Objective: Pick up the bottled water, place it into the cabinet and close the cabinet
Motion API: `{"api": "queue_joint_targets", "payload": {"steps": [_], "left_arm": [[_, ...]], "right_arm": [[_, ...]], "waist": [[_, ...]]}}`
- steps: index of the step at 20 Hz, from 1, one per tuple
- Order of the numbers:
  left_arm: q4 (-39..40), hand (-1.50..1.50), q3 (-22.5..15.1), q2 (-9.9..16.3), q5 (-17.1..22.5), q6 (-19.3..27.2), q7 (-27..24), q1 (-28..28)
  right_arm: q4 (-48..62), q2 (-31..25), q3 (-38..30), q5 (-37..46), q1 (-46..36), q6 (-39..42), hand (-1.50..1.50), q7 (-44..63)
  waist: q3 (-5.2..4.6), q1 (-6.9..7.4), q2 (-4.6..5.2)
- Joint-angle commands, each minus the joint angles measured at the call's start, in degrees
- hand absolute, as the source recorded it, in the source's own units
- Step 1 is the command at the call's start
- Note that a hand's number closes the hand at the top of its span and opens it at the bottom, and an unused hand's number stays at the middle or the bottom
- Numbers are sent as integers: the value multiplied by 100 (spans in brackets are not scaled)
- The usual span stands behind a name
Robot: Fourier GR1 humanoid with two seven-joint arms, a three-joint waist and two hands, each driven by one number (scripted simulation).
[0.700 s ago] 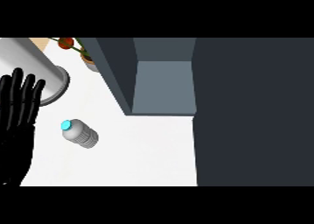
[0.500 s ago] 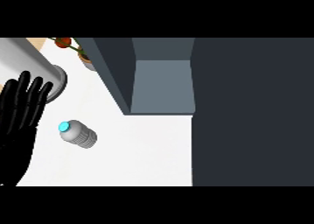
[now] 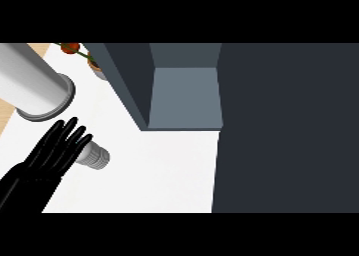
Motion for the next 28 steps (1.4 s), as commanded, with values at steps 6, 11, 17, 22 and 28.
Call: {"api": "queue_joint_targets", "payload": {"steps": [6,11,17,22,28], "left_arm": [[309,-150,1265,945,1972,-859,713,338],[150,-150,1473,903,2124,-1174,844,749],[1010,-150,1747,492,1468,-2122,196,872],[905,-150,1964,528,1628,-2275,270,739],[1625,-150,2451,740,1705,-2388,213,363]], "right_arm": [[-666,-153,-244,-865,811,407,-150,279],[-488,-103,-250,-919,1616,980,-150,-323],[-706,-22,-118,-757,1698,913,-150,-207],[-428,-92,-354,-821,1977,1415,-150,-681],[-219,145,-93,-380,2048,1426,-150,-1090]], "waist": [[-2,11,1],[0,13,-4],[-4,13,0],[-2,6,-3],[-1,-4,0]]}}
